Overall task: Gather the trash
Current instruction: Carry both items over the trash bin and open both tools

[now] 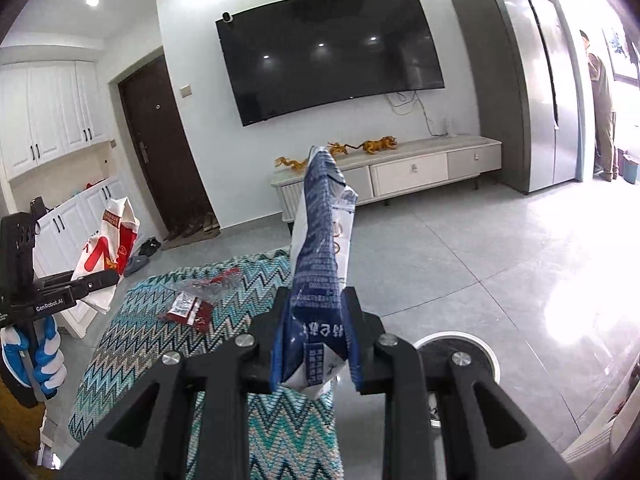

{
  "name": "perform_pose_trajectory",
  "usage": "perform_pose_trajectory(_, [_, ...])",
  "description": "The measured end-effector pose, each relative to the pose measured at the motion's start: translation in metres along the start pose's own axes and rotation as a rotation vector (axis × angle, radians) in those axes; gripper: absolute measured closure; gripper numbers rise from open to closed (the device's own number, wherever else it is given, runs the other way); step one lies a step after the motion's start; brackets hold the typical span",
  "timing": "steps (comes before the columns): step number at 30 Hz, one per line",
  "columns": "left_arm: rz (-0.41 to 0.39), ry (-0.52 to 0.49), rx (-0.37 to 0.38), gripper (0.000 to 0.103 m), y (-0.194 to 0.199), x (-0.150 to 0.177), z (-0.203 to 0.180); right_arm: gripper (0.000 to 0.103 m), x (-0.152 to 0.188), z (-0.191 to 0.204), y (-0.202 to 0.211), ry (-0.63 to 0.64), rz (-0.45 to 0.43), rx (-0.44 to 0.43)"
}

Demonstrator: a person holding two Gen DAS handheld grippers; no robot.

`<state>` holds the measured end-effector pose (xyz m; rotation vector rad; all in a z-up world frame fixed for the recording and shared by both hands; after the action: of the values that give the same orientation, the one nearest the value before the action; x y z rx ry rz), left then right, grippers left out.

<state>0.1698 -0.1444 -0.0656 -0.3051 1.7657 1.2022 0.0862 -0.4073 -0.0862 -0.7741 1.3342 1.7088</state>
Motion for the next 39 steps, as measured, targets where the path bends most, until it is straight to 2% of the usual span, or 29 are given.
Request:
perform_pose_trajectory(7, [0.136, -0.077, 0.074, 0.080, -0.097, 0.002, -0.075, 0.079, 0.030, -0.085, -0.026, -0.110, 0.048, 0.079])
perform_pose_trajectory(14, [0.321, -0.125, 0.134, 0.080, -0.210, 0.028, -0.138, 0.079, 0.096, -0.174, -0.084, -0.280, 0.157, 0.129])
perform_pose_trajectory(22, [0.494, -0.128, 0.211, 0.080, -0.308, 0.060, -0.187, 0.079, 0.149, -0.232, -0.149, -0.377, 0.292, 0.162])
perform_pose_trajectory(29, [0.581, -0.112, 0.212, 0.078, -0.363, 0.081, -0.211, 0.079, 0.173, -0.253, -0.185, -0.432, 0.353, 0.177])
perform_pose_trajectory(39, [0.586, -0.075, 0.237, 0.075, -0.397, 0.079, -0.223, 0.078, 0.183, -0.279, -0.219, -0.440, 0.403, 0.197])
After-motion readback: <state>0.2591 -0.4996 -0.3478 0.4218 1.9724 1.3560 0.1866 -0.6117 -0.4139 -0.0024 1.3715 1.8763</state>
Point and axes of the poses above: each gripper's, at about its wrist camera, not at the fingertips, and y roughly against the way its jaws point, z to its left, x to its underside, the point moved 7 cm from there along -y, roughly the way its jaws point
